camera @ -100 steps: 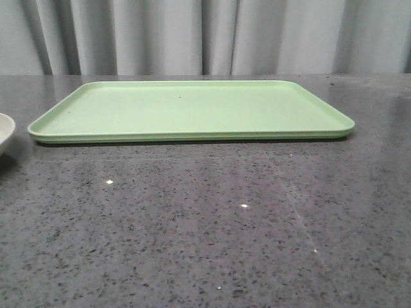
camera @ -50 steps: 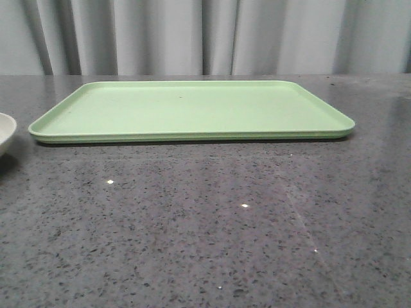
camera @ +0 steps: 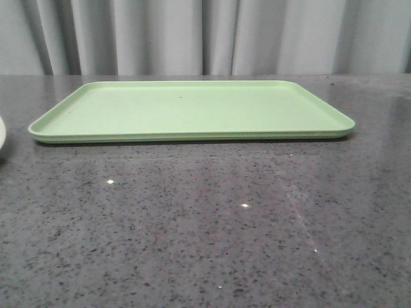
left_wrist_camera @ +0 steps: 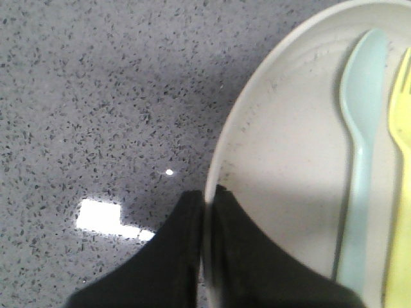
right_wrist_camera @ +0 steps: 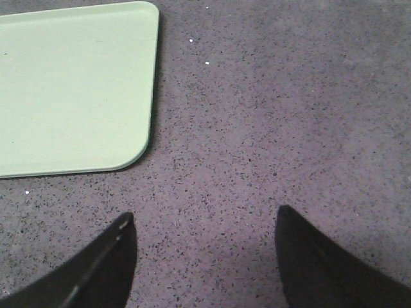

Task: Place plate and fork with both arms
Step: 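Carry the plate with the left gripper onto the green tray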

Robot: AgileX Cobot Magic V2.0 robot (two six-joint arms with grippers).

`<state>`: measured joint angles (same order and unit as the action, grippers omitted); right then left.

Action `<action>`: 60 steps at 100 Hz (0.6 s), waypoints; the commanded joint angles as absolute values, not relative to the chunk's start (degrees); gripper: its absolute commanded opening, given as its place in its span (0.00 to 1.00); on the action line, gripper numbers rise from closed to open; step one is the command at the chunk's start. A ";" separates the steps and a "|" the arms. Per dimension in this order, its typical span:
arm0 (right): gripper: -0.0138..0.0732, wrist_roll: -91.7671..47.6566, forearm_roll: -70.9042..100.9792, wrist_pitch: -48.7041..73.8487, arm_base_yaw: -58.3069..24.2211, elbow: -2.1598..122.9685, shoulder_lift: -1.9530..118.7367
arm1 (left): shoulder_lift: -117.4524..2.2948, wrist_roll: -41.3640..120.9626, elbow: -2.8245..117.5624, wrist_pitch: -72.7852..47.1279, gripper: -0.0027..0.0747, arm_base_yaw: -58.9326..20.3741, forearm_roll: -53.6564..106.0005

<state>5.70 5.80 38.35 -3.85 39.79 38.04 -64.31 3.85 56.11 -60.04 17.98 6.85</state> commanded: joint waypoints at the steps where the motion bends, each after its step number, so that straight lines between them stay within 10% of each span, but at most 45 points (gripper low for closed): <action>1: 0.71 5.62 5.66 34.90 -3.61 41.69 38.44 | -62.76 4.60 60.48 -59.17 0.01 18.18 10.33; 60: 0.71 5.62 5.66 37.04 -3.61 41.69 38.44 | -71.49 9.16 69.74 -53.78 0.01 10.99 29.54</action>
<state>5.70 5.80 39.85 -3.85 39.79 38.04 -70.73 8.93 67.38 -59.69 14.17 24.36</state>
